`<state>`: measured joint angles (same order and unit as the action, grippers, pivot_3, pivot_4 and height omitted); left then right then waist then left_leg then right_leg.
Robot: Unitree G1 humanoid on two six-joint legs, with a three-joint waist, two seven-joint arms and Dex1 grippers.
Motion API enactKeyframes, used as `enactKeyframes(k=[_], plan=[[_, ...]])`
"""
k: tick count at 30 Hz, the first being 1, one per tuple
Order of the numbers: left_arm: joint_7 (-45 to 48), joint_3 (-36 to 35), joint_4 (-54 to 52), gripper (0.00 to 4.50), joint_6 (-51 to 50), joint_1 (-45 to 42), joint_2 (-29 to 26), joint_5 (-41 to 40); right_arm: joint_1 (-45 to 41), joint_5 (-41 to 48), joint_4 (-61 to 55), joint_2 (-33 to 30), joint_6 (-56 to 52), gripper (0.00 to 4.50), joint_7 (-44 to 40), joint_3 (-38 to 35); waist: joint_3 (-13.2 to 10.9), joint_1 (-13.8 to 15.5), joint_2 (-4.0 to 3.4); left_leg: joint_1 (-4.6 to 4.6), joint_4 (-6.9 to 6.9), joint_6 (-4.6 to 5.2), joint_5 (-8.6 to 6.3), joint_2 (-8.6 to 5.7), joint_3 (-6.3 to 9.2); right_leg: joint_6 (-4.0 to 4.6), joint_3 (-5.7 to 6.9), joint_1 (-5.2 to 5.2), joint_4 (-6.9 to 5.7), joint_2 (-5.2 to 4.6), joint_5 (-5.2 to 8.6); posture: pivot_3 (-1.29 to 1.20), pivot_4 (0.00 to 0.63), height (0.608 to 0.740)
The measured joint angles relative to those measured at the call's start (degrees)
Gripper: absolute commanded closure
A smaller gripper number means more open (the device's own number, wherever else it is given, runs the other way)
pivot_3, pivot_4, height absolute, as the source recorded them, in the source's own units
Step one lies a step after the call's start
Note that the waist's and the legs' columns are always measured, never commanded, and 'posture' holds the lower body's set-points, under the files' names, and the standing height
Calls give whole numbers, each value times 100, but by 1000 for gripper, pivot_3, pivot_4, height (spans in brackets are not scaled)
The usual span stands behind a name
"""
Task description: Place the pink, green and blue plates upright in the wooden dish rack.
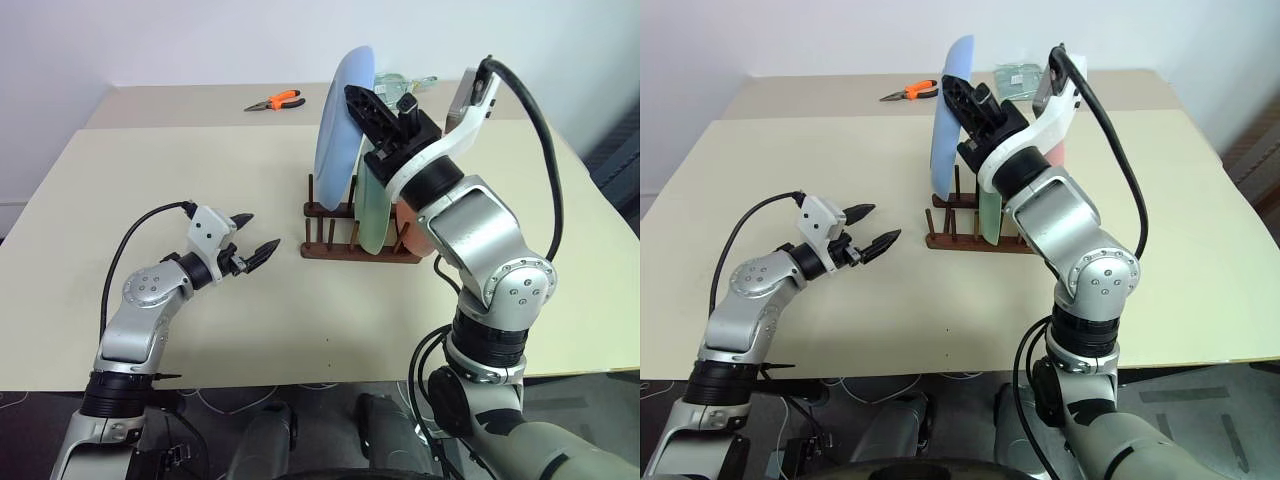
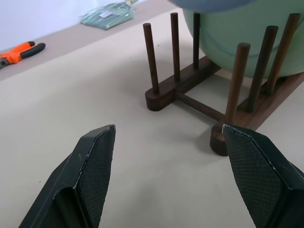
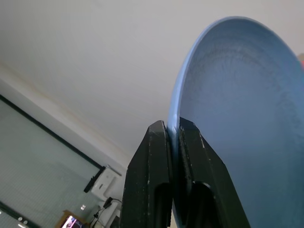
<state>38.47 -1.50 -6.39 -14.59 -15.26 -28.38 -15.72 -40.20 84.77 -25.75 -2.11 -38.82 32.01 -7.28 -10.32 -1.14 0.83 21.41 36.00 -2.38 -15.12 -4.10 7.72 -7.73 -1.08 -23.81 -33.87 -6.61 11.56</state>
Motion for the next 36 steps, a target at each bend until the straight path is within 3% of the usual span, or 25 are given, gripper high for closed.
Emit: enactKeyframes(k=[7, 10, 15, 19, 26, 27, 31, 34, 36], plan=[[-17, 3, -96, 796, -141, -6, 25, -1, 56, 93, 342, -54, 22, 4448, 120, 154, 0, 3, 1, 0, 2, 0, 0, 0, -2, 0, -1, 0, 0, 0, 0, 0, 150, 740], [-16, 9, -103, 796, -170, -7, 30, 0, 53, -78, 644, -211, -50, 3537, 75, 195, 0, 8, 0, 1, 2, 0, 0, -1, -3, 1, -2, 0, 0, 0, 1, 0, 150, 740], [-21, 9, -387, 796, -412, 20, 27, -43, -28, -491, 1058, -468, -208, 1061, -222, 249, -1, 6, -1, 2, 2, 0, 0, -1, -5, 0, -2, -1, 1, 0, 1, 0, 150, 740], [-62, 9, -739, 796, -648, 139, 27, -119, -267, -944, 915, -1021, -457, 1061, -836, 435, -1, 7, -1, 3, 2, 0, 0, -1, -5, 0, -2, -2, 1, 0, 1, 0, 150, 740], [-114, 28, -882, 796, -762, 282, 26, -124, -348, -1711, -416, -3122, -772, 1061, -2829, 375, -1, 70, 3, 11, 4, 1, 0, 0, 0, -5, 8, 19, 43, -3, 23, 0, 150, 740], [-106, 21, -855, 796, -748, 299, 12, -121, -170, -1721, -573, -3473, -773, 1061, -3153, 176, 0, 76, 7, 9, 5, 3, -2, 0, 0, -5, 11, 27, 54, -5, 24, 0, 150, 740], [21, -7, -539, 796, -597, 322, -138, -94, 1296, -1785, -550, -4747, -857, 35, -4338, -1260, -2, 155, 21, 10, 11, 17, -10, -2, -14, -3, 8, 40, 77, -15, 25, 0, 150, 740], [127, -2, -252, 796, -440, 309, -223, -45, 2351, -2284, -413, -5250, -850, 35, -4934, -1894, -5, 170, 11, 7, 9, 17, -10, 4, -31, -3, 0, 33, 73, -16, 24, 0, 150, 740], [267, 25, -166, 796, -321, 335, -263, -26, 3012, -2611, -669, -5416, -815, 688, -5328, -2033, -5, 170, 11, 5, 5, 16, -11, 8, -31, -3, 1, 30, 70, -12, 24, 0, 150, 740]])
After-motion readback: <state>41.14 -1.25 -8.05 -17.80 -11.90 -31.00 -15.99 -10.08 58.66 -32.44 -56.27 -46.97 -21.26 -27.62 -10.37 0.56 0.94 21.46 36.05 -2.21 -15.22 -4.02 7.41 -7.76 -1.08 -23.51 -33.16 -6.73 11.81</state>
